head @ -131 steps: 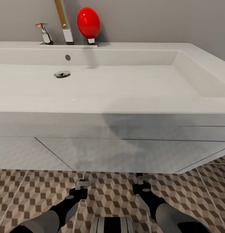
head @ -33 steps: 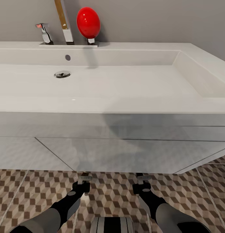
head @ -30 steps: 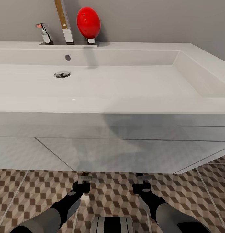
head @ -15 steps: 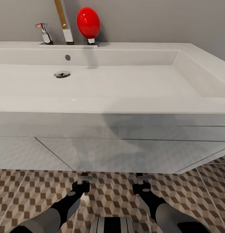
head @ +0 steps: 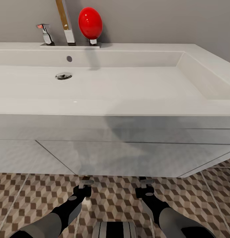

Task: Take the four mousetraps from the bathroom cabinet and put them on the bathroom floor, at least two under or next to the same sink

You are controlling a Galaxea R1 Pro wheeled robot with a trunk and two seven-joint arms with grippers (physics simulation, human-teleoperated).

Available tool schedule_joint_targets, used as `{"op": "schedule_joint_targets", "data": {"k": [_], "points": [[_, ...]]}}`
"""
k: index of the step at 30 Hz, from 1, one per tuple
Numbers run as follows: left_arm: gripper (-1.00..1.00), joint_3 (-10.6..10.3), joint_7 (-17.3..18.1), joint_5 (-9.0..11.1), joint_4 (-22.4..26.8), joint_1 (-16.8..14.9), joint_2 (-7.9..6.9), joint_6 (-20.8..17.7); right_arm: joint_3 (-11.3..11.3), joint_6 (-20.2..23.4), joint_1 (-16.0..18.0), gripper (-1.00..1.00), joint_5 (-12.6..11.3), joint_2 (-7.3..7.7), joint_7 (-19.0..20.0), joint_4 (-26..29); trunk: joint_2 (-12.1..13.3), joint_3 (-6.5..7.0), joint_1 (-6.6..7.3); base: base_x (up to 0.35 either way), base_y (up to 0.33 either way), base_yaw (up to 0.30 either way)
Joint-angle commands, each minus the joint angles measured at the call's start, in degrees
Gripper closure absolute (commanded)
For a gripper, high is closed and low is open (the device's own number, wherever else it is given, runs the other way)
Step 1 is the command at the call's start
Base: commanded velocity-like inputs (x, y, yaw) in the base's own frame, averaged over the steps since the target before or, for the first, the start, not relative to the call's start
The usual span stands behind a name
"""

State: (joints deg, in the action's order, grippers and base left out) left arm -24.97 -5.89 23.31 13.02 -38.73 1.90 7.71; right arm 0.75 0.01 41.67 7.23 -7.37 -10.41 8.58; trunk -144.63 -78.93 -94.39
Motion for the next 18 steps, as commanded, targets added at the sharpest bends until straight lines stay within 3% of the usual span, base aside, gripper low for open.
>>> {"op": "schedule_joint_targets", "data": {"k": [1, 18], "points": [[1.0, -0.54, -0.53, 0.12, -0.13, -0.02, 0.0, 0.29, 0.04, -0.26, 0.02, 1.0, 0.37, -0.01, -0.22, -0.05, -0.01, -0.03, 0.01, 0.0, 0.0, 0.0], [1.0, -0.55, -0.36, 0.24, -2.12, -0.03, -0.16, 2.71, 0.13, -2.34, 0.0, 1.0, 0.16, -0.01, -0.22, -0.09, -0.01, -0.03, 0.01, 0.0, 0.0, 0.0]]}}
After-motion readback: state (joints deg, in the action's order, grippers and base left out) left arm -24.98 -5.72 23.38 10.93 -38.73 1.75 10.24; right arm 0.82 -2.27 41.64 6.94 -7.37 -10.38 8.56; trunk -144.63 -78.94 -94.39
